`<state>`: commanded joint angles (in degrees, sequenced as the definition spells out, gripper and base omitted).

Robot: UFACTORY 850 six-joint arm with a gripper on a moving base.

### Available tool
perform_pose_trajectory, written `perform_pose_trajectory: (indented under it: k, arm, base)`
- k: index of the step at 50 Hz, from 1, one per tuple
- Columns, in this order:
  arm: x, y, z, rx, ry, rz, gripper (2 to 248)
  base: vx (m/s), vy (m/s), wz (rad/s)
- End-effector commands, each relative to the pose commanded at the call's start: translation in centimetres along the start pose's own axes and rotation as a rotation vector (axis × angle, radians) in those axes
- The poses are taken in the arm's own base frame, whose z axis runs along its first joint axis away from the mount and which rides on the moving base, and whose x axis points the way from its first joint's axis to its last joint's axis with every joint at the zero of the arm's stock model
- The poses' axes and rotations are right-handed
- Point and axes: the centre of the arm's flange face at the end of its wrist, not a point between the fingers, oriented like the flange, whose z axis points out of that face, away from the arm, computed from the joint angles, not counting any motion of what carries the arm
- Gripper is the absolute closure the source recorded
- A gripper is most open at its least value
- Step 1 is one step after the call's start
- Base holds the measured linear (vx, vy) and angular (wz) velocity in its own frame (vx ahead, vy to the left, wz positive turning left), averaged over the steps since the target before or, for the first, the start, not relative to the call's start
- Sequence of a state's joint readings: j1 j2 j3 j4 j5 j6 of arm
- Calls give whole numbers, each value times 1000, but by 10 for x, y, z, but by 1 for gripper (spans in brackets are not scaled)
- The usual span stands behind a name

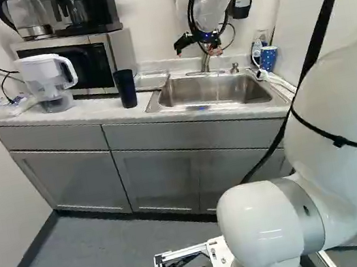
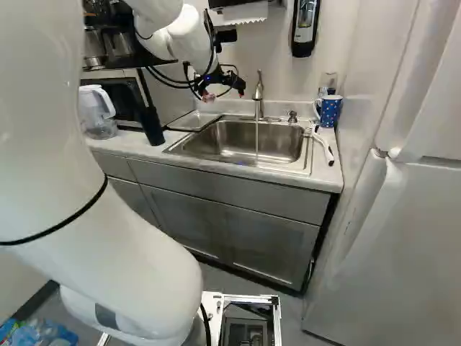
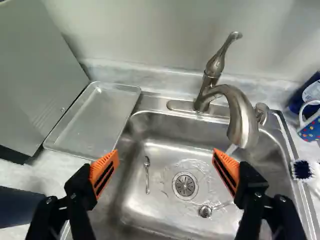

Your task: Rinse the cup and place it in the tray

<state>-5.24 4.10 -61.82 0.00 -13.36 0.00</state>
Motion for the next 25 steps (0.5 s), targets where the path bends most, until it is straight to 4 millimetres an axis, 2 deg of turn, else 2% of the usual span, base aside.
perform_pose_trajectory:
  k: [13,14,25]
  arm:
    - [-17,1,-16,-2,-32,2,3]
    - [-23,2,-23,-3,-45,3,3]
    - [-23,2,-23,-3,-45,3,3]
  base:
    - [0,0,0]
    - [0,0,0]
    - [0,0,0]
